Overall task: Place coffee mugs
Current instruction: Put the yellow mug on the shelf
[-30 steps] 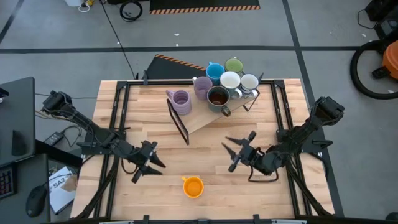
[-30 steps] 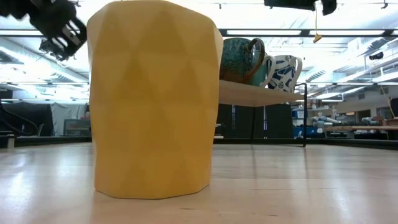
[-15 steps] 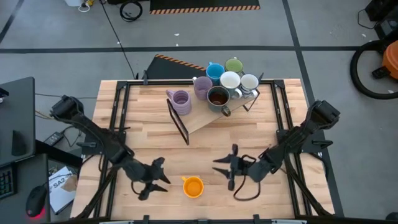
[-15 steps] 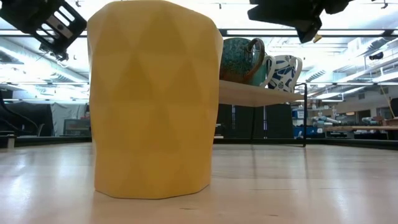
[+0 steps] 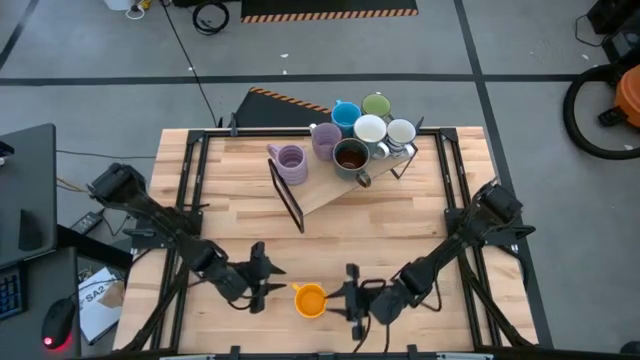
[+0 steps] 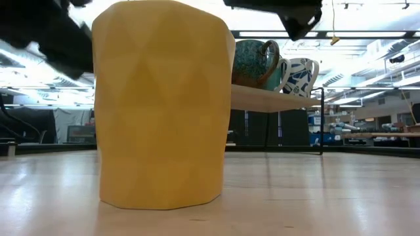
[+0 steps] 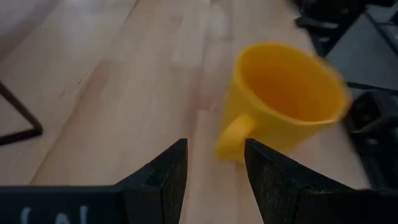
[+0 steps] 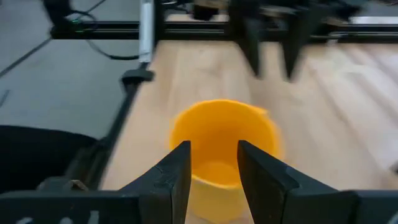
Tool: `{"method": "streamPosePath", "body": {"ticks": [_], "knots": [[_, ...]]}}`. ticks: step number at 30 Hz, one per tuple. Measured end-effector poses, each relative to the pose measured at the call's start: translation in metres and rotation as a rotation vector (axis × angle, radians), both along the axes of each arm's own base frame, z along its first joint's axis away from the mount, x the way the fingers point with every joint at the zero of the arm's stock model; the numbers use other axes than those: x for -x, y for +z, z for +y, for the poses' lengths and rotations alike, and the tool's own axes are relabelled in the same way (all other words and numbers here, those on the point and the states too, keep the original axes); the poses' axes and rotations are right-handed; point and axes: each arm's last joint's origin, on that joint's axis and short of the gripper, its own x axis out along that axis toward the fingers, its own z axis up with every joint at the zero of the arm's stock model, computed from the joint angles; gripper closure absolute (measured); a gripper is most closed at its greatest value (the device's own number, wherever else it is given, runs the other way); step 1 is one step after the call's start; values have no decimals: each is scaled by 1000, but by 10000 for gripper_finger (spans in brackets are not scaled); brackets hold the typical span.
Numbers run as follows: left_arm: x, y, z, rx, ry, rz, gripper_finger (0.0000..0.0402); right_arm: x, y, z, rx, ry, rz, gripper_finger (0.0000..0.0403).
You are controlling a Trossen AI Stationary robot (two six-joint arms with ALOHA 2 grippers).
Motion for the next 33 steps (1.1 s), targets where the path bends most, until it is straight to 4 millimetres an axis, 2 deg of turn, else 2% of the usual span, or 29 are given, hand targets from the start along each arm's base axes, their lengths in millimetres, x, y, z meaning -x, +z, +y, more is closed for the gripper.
{"method": "streamPosePath", "body": {"ticks": [6, 11, 17, 23, 33], "knots": [[-14, -20, 8, 9, 93, 38, 235, -11, -1, 29, 52, 26, 3, 266], [-21, -27, 18, -3, 157, 52, 235, -21, -9, 45, 151, 21, -20, 266], [-24, -26, 16, 56, 64, 67, 235, -35, -25, 59, 311, 12, -25, 266], [-21, -23, 6, 67, -16, 48, 235, -40, -33, 62, 425, -55, -32, 266], [-14, -22, -5, 82, -62, 47, 235, -35, -42, 54, 529, -63, 80, 266]]}}
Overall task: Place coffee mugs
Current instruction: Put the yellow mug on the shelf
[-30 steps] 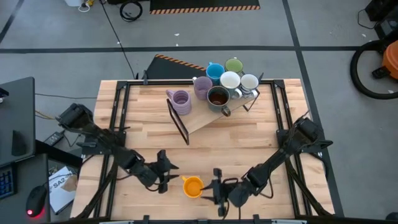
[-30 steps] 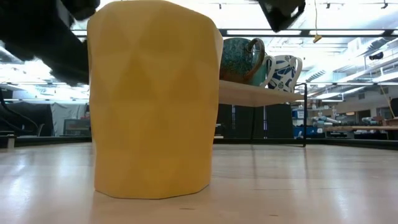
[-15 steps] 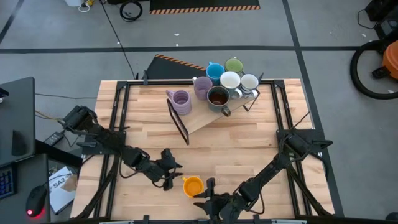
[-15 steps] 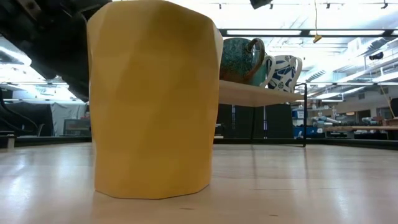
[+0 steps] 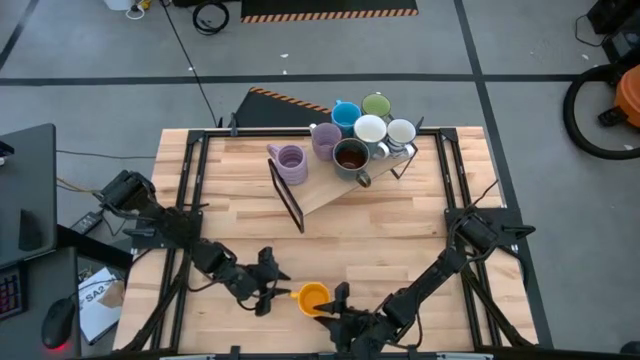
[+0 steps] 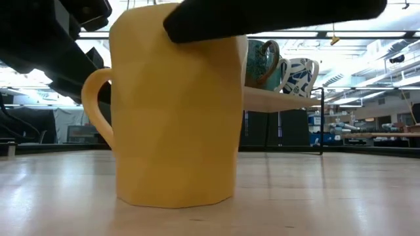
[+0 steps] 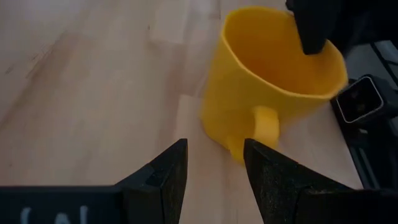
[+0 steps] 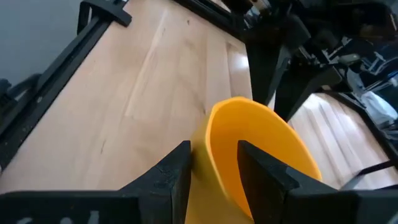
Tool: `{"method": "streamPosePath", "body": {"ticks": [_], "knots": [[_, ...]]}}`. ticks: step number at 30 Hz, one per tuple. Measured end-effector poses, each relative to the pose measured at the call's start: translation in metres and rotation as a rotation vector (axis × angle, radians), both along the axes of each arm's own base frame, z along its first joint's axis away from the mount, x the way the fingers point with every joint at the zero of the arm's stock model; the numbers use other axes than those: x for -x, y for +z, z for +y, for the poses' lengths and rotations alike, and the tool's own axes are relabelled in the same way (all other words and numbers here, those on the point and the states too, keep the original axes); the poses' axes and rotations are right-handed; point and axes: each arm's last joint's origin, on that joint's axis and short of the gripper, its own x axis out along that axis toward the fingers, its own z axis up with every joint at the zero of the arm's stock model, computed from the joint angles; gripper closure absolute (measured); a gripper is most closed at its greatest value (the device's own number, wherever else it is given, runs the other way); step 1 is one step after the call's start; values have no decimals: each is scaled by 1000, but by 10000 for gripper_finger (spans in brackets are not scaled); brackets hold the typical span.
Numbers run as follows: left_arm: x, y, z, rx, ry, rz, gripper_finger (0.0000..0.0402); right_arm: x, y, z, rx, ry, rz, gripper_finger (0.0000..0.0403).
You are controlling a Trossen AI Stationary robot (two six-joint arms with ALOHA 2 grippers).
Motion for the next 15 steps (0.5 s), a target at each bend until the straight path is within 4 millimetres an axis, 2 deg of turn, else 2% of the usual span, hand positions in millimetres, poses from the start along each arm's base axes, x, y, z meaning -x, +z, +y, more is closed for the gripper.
{"method": "streamPosePath", "body": {"ticks": [9, 15], "knots": [[4, 3, -10, -13, -67, -38, 235, 11, -1, -6, 159, -51, 77, 266], [3, 5, -9, -42, -40, -75, 235, 14, 2, 0, 121, -18, 64, 266]]}}
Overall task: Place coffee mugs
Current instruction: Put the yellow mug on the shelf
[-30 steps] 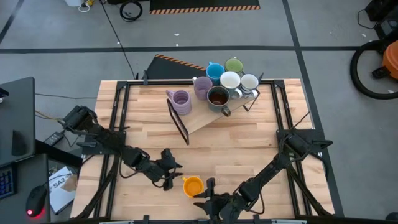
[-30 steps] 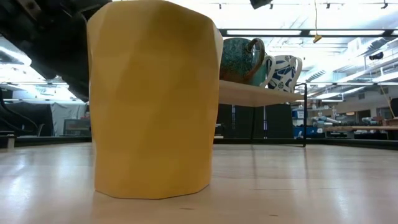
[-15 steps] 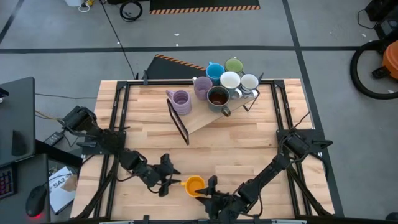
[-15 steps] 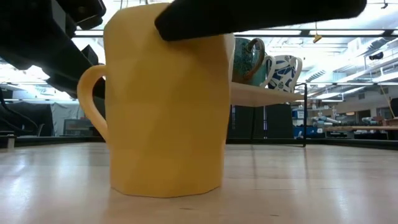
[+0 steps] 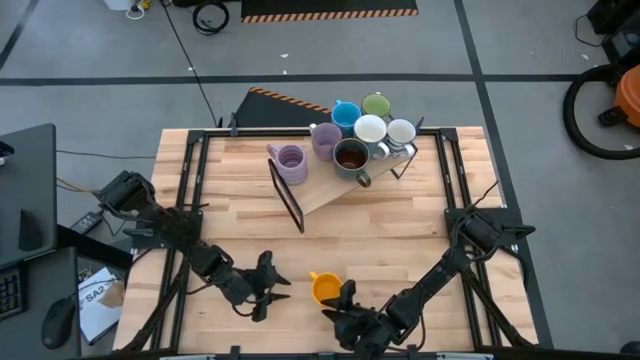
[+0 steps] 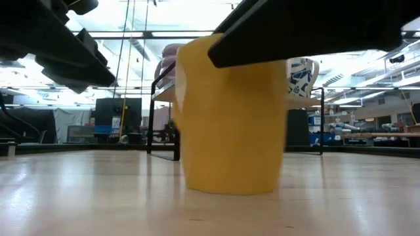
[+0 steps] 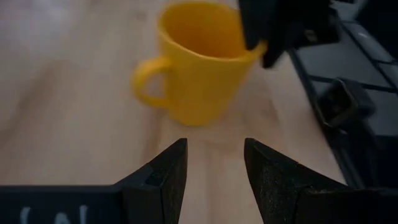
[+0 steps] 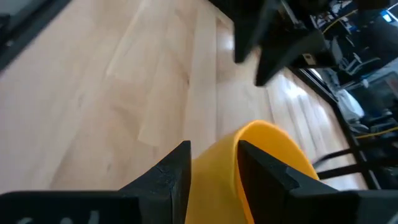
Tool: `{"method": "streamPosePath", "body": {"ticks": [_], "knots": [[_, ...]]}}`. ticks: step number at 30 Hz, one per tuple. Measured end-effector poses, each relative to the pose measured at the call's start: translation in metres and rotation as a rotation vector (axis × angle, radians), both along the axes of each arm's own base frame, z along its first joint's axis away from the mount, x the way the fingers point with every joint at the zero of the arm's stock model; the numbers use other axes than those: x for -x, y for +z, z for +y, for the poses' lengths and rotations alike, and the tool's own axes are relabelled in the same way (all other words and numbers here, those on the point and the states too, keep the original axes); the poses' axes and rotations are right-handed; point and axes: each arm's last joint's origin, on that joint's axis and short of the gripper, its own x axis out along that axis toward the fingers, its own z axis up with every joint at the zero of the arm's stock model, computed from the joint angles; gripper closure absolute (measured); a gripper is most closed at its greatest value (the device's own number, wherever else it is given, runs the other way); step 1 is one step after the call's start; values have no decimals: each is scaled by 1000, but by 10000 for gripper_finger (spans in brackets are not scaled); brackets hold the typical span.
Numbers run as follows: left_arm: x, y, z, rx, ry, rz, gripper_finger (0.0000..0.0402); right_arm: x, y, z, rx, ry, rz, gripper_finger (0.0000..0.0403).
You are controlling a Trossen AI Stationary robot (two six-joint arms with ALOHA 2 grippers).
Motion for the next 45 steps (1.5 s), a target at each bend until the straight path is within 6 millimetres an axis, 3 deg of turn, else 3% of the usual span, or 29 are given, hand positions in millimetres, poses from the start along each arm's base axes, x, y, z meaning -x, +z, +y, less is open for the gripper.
{"method": "streamPosePath", "body": {"ticks": [7, 15, 20, 26, 34, 45], "knots": [[-11, 0, 16, -59, 151, -41, 235, -2, 9, 6, -18, 5, -32, 266], [-22, 3, 30, -33, 152, -47, 235, -4, 28, 10, -16, -7, -43, 266], [-24, -1, 30, -23, 136, -40, 235, 15, 56, 11, -89, -70, 10, 266], [-33, -16, 23, -13, 95, -74, 235, 46, 67, 0, -171, -202, 108, 267], [-40, -30, 19, 23, 64, -98, 235, 58, 35, -16, -242, -318, 169, 273], [-39, -25, 10, 34, -22, -154, 235, 46, 6, -27, -374, -294, 102, 275]]}}
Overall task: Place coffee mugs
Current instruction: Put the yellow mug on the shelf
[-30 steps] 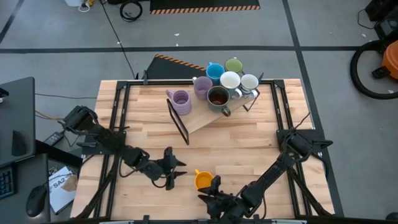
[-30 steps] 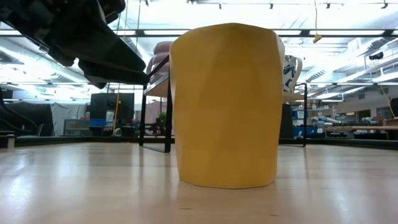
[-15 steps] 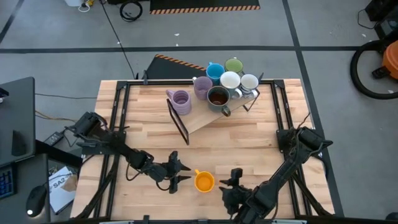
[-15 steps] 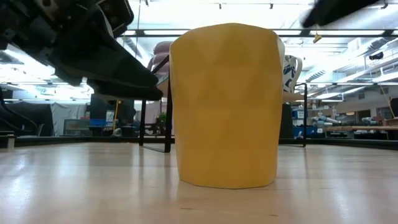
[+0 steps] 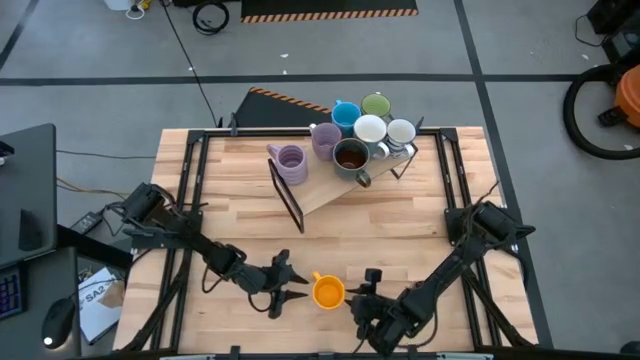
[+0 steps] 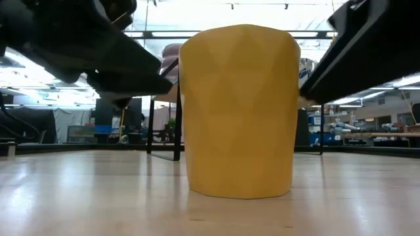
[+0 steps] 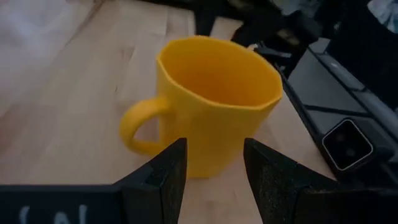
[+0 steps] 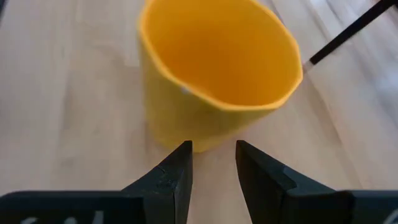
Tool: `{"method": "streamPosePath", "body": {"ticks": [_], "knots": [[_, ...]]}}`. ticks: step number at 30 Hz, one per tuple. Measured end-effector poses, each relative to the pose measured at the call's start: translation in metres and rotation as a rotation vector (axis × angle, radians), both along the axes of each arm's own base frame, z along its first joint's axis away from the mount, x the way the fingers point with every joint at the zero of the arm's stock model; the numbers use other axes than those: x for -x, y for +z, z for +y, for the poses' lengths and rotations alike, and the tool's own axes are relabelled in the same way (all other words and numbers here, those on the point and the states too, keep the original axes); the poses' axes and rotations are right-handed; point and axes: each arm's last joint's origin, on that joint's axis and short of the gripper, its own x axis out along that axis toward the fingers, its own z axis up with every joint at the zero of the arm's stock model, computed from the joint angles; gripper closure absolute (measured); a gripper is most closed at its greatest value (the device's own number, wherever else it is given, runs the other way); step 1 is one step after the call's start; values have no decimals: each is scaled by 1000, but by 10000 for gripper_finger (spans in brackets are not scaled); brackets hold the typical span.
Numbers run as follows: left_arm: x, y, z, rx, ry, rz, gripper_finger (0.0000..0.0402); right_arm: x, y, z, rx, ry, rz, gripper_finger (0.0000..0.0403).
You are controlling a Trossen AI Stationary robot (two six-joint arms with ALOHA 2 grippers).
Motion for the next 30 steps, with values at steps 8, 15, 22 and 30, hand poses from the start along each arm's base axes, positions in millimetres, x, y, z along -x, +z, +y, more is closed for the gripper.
{"method": "streamPosePath", "body": {"ticks": [8, 15, 22, 30], "knots": [[-7, 1, 14, -166, 100, -42, 235, -12, -14, -24, 65, 26, 45, 275], [-16, 5, 30, -217, 178, -76, 235, -13, -17, -28, 46, 55, 97, 275], [-29, -1, 60, -92, 151, 6, 235, -16, -3, -17, -97, 92, 119, 275], [-31, -5, 68, -29, 73, 68, 235, -29, 0, 3, -293, 197, 26, 275]]}}
